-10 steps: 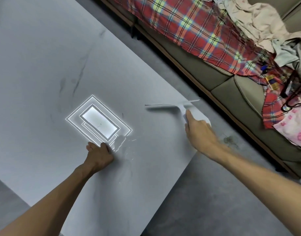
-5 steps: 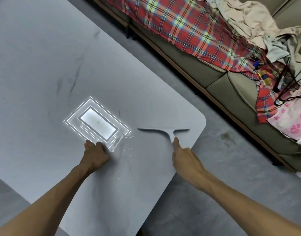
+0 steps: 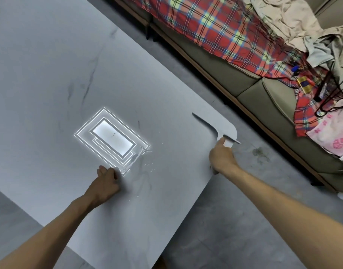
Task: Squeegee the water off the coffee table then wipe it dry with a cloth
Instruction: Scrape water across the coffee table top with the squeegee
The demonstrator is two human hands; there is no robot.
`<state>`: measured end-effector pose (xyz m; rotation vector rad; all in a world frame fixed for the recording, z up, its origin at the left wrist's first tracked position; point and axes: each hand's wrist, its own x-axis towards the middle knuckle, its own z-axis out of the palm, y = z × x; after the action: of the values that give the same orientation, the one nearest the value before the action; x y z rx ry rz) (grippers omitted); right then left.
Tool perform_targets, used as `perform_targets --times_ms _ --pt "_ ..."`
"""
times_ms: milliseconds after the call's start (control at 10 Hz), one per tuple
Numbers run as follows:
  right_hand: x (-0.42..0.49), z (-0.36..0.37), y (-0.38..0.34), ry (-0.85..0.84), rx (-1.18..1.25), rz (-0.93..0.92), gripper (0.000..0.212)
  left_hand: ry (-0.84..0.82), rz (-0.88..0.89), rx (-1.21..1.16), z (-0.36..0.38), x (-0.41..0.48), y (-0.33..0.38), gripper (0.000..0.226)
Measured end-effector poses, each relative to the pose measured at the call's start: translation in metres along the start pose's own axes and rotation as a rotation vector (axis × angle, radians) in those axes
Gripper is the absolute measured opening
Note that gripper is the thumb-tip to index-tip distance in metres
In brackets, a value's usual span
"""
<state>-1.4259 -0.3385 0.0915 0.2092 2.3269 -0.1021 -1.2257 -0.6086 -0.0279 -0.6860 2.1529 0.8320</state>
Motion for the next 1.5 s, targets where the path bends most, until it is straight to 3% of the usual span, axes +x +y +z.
perform_targets --times_ms 100,300,500,600,700,800,900,1000,1100,1200,1300,1400,1500 --pt "-0.023 0.036 -0.007 -0.037 -0.002 0.019 0.099 0.007 0.001 -0.031 -0.005 -0.001 -0.002 0.017" --pt "-0.074 0.073 -0.026 -0.165 0.272 -0.058 0.05 -0.03 0.006 -0.108 -0.012 -0.005 -0.002 0.022" --pt "-0.028 0.012 -0.051 -0.01 0.479 0.055 0.056 -0.024 0.084 -0.155 -0.012 -0.01 -0.016 0.027" --pt "0.007 -0.013 -0.063 0.076 0.561 0.122 0.058 0.084 0.096 -0.209 -0.009 -0.018 -0.026 0.034" --pt "0.006 0.006 -0.071 0.013 0.521 0.094 0.039 0.161 0.094 -0.213 -0.01 -0.021 -0.034 0.035" --pt "-0.007 0.036 -0.079 -0.028 0.473 0.05 0.051 0.189 0.1 -0.163 -0.01 -0.022 -0.041 0.03" --pt "-0.051 0.075 -0.089 -0.174 0.459 0.049 0.093 0.135 0.098 -0.093 -0.006 -0.023 -0.047 0.023" --pt "-0.095 0.096 -0.093 -0.302 0.355 0.018 0.1 0.114 0.116 -0.095 -0.004 -0.027 -0.051 0.022" --pt "-0.105 0.094 -0.094 -0.3 0.306 -0.033 0.082 0.158 0.123 -0.128 -0.006 -0.03 -0.055 0.023" --pt "-0.091 0.077 -0.1 -0.193 0.285 -0.086 0.074 0.223 0.1 -0.124 -0.008 -0.034 -0.061 0.025" --pt "-0.039 0.042 -0.12 -0.01 0.268 -0.1 0.081 0.298 0.017 -0.02 -0.007 -0.041 -0.075 0.02" --pt "-0.002 0.034 -0.145 0.133 0.27 -0.163 0.057 0.277 -0.057 -0.027 -0.006 -0.048 -0.093 0.019" --pt "0.001 0.052 -0.159 0.147 0.195 -0.219 0.061 0.259 -0.071 -0.059 -0.006 -0.049 -0.103 0.019"
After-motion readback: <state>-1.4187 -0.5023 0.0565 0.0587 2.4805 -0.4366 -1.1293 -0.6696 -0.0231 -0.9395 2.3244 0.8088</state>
